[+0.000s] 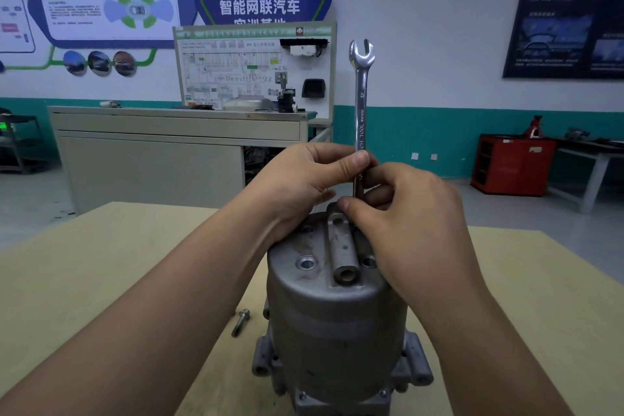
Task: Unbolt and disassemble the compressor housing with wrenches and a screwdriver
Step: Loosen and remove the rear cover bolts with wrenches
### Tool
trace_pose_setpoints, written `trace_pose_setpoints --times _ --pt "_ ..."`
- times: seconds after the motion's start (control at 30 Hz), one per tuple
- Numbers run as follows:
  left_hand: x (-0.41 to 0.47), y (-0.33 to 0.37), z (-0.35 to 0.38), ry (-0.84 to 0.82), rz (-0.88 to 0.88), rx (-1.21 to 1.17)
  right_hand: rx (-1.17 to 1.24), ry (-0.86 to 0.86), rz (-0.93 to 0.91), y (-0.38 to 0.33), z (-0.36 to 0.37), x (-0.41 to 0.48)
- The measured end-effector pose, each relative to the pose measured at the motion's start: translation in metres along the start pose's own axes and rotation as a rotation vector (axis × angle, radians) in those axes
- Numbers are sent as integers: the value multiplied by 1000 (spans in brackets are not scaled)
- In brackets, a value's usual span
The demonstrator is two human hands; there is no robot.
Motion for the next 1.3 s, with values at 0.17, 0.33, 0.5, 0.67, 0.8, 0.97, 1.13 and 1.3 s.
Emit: trace_pose_setpoints --times 0.17,0.33,0.5,0.67,0.8,0.97,1.13,1.3 --pt "0 -2 -3 2 -12 -22 -2 -5 20 -4 0 -2" --pt "-3 -4 -6 22 -36 -97 75 -57 18 -5 1 -2" --pt "-8 -2 -9 104 49 64 157 -91 5 1 -2 1" --pt "-14 -4 -12 94 136 140 353 -187 93 11 -2 4" --pt "-17 0 -13 46 198 109 492 -246 153 20 -1 8" --pt "-15 3 -12 -104 248 52 618 -298 227 28 4 11" --pt "-9 9 -12 -126 243 23 855 -395 249 35 8 11" --pt "-4 12 -11 -162 229 43 932 -443 209 39 10 12"
Point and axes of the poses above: each hand's wrist, its own x-axis towards the middle knuckle, its own z-axis out of the palm, y = z × x, the point moved 1 cm from there along x, towards the middle knuckle, and after that the axes turned 2 degrees about y, right-handed, at the moved point
